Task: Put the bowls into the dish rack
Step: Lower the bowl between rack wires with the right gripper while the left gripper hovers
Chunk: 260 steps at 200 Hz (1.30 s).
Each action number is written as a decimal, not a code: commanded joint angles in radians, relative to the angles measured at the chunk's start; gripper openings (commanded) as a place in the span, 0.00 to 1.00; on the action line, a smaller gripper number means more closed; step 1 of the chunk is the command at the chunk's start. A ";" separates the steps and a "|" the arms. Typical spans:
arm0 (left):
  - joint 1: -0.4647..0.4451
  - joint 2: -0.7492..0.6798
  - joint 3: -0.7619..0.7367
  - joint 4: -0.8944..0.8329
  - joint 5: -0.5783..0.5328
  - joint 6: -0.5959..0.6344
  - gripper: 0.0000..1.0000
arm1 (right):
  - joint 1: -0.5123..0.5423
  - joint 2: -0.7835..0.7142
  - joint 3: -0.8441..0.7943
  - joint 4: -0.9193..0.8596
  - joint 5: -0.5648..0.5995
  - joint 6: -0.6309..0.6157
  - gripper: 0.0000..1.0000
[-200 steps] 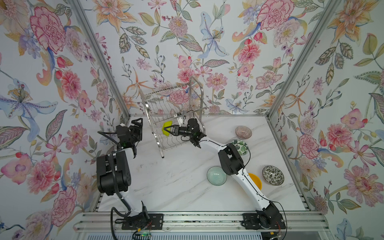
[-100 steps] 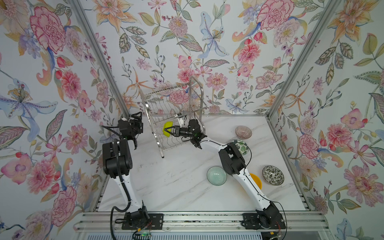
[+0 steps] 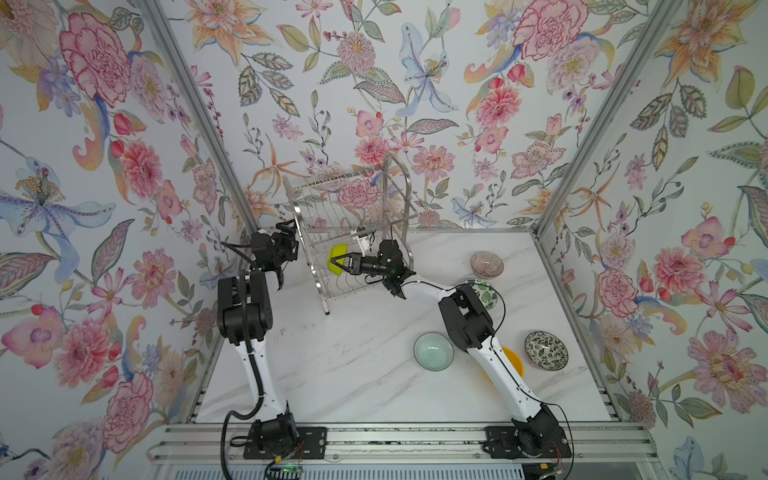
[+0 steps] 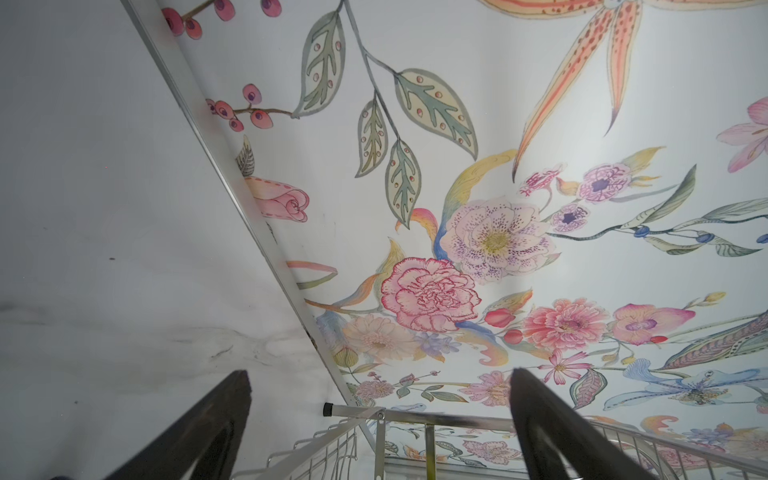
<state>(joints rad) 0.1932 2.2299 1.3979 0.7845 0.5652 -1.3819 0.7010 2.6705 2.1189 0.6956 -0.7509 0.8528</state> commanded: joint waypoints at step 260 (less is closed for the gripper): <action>-0.179 -0.564 -0.909 0.322 -0.098 0.220 0.99 | -0.026 0.289 0.532 -0.289 -0.002 -0.013 0.00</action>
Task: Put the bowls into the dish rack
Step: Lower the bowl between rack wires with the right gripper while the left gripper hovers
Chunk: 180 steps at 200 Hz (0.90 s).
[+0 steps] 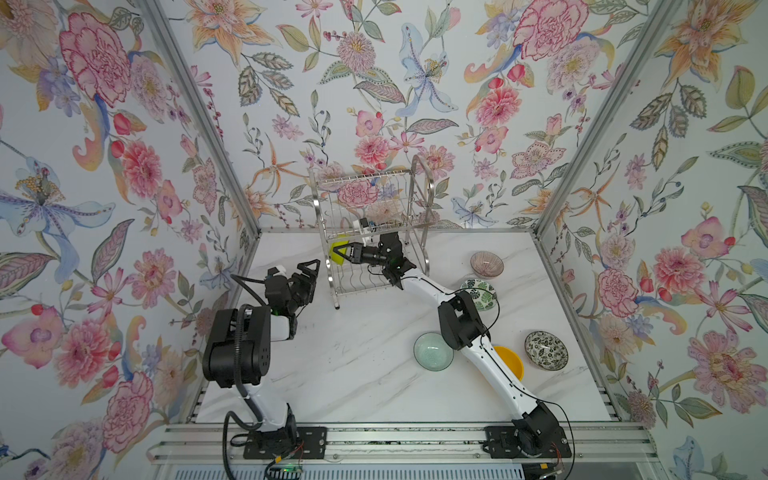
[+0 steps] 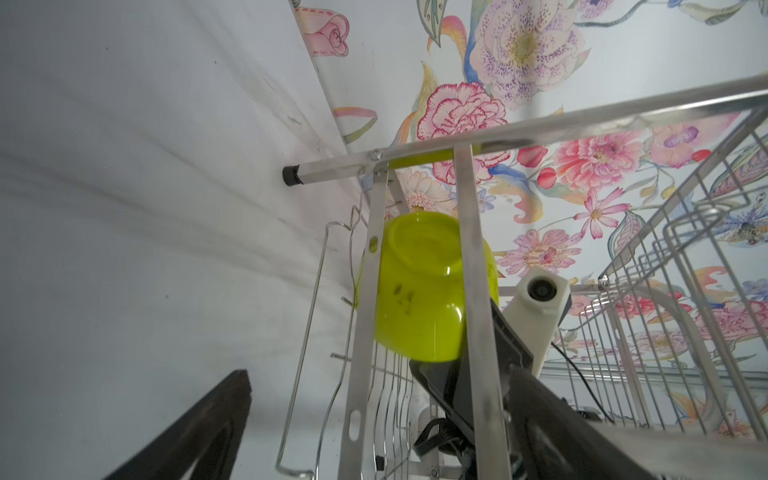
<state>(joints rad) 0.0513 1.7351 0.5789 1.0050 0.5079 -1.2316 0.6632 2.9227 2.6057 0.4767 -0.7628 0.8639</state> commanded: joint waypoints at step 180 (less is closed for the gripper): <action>-0.144 -0.388 -0.420 0.014 -0.050 0.249 0.99 | 0.009 0.132 0.107 -0.073 0.102 0.022 0.15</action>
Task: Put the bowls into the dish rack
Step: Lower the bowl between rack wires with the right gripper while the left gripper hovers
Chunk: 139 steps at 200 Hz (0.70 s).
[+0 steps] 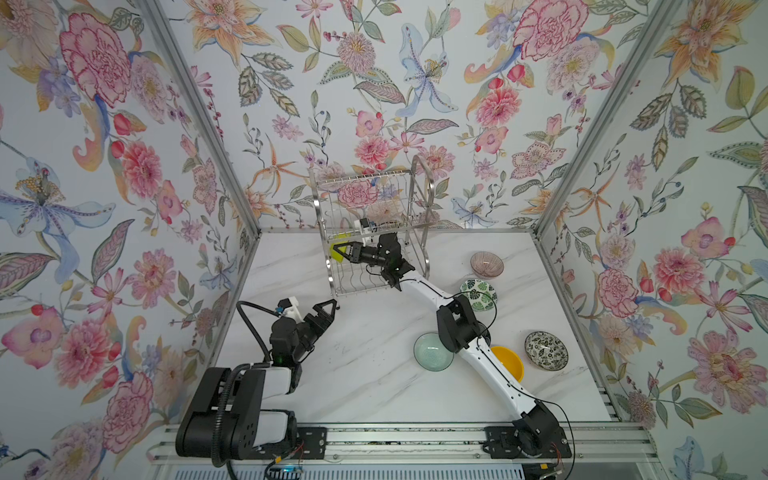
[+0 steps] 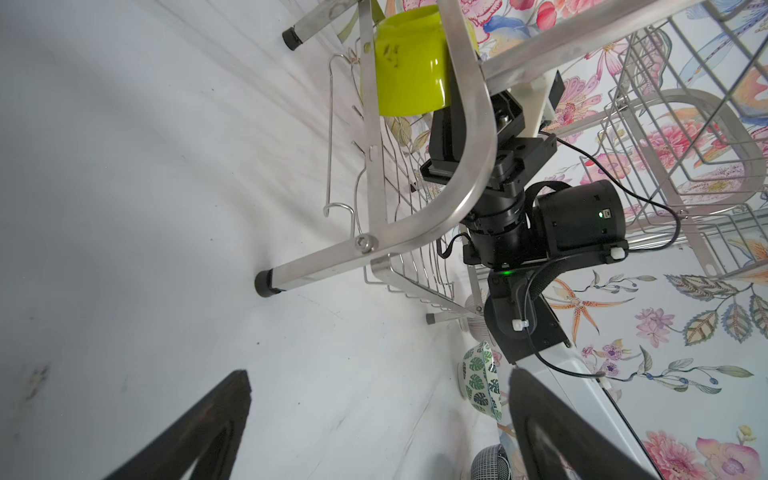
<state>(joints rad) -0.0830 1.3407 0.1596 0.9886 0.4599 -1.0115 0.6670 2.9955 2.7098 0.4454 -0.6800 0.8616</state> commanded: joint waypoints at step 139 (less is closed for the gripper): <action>-0.011 0.041 0.005 0.055 0.005 0.033 0.99 | 0.003 -0.013 -0.049 -0.034 -0.007 0.002 0.37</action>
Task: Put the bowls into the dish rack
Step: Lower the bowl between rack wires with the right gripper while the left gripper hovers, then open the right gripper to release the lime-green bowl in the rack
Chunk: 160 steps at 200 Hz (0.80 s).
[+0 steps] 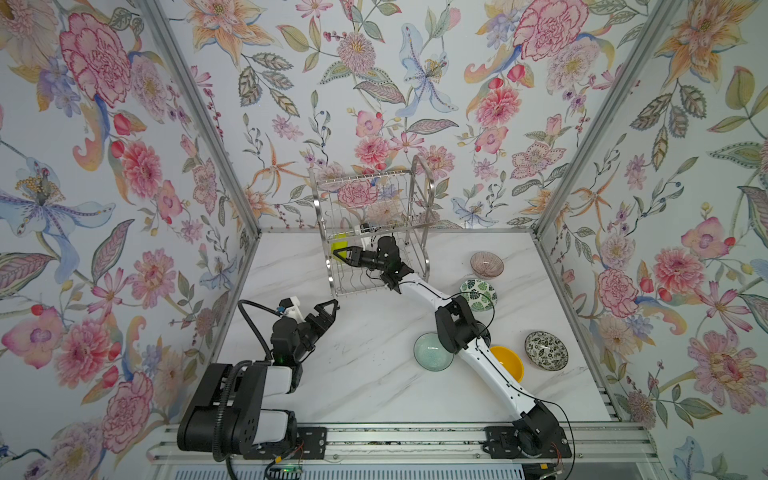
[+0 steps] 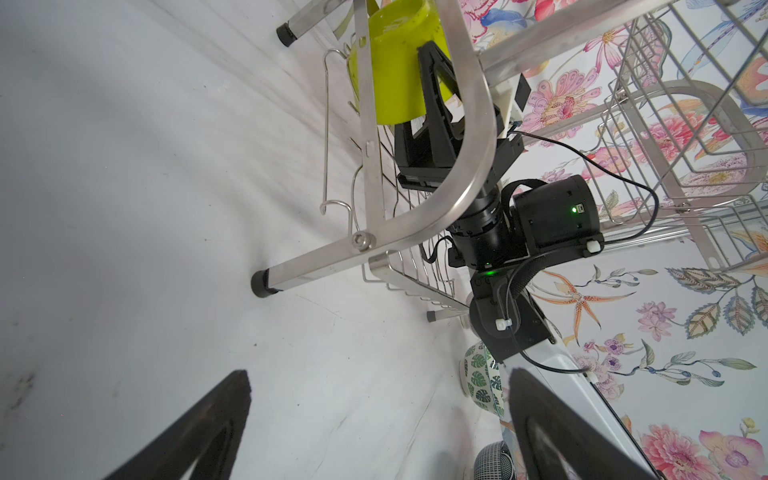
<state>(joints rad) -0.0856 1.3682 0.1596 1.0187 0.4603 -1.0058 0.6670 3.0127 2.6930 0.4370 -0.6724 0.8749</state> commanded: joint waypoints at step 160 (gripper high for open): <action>-0.008 -0.006 -0.008 0.017 -0.003 0.027 0.99 | 0.010 -0.266 -0.368 0.116 0.019 -0.084 0.69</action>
<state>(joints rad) -0.0856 1.3800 0.1596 1.0256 0.4633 -1.0058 0.6712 2.8285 2.3878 0.4950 -0.6758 0.8265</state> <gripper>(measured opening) 0.989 0.672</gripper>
